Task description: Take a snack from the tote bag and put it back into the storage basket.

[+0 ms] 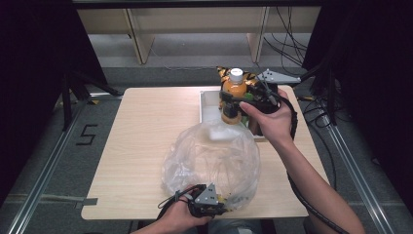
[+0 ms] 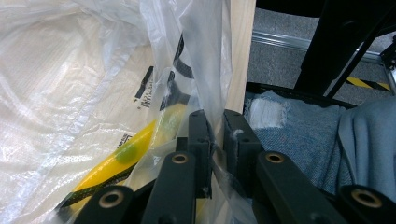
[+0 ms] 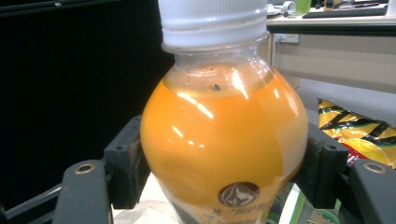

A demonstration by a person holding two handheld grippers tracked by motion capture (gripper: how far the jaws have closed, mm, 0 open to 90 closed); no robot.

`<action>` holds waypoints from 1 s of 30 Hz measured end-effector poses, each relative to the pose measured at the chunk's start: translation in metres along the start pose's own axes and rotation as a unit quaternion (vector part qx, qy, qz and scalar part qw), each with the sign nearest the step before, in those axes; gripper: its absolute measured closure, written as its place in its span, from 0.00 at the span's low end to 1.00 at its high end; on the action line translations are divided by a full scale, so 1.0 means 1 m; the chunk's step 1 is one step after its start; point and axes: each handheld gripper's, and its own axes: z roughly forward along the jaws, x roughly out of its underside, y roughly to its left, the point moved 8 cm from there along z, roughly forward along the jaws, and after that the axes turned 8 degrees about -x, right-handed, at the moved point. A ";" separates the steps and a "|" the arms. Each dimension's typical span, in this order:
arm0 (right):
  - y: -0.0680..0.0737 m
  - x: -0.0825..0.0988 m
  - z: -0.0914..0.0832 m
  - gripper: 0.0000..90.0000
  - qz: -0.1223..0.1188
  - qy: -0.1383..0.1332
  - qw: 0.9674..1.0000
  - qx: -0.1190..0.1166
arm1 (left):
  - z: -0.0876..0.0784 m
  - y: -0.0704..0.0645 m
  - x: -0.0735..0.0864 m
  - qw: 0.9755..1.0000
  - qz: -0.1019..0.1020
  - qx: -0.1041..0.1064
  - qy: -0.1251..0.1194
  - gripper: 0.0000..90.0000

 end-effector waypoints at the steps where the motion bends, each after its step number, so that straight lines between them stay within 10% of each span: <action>1: -0.001 0.000 0.001 0.35 0.001 0.000 1.000 0.000 | 0.000 0.000 0.000 1.000 0.000 -0.001 0.001 0.90; 30: -0.038 -0.006 0.021 0.34 0.019 -0.009 0.999 0.043 | 0.002 -0.003 0.001 1.000 -0.004 0.011 -0.003 0.90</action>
